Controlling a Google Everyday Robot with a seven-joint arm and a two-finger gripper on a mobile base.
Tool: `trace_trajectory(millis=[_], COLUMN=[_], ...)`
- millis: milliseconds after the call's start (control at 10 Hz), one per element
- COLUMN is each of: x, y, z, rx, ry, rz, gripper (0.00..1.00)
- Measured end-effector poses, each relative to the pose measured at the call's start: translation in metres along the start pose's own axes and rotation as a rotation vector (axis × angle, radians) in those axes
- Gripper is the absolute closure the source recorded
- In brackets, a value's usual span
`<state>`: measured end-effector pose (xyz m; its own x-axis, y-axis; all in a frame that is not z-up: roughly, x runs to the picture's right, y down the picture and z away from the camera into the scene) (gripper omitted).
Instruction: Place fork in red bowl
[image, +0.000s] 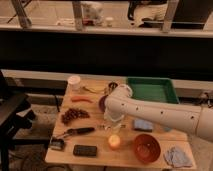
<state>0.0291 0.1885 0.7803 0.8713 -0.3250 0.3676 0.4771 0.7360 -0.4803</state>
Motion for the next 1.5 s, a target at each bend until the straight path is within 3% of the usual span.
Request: trace_trajectory(millis=[1000,1300,1500], x=[0.004,0.011,0.016], y=[-0.010,-0.011,-0.011], z=[0.028,0.037,0.042], rx=[-0.030,-0.048,-0.061], ry=[-0.016,-0.006,0.024], rz=[-0.010,0.026,0.088], gripper=[0.36,0.36,0.36])
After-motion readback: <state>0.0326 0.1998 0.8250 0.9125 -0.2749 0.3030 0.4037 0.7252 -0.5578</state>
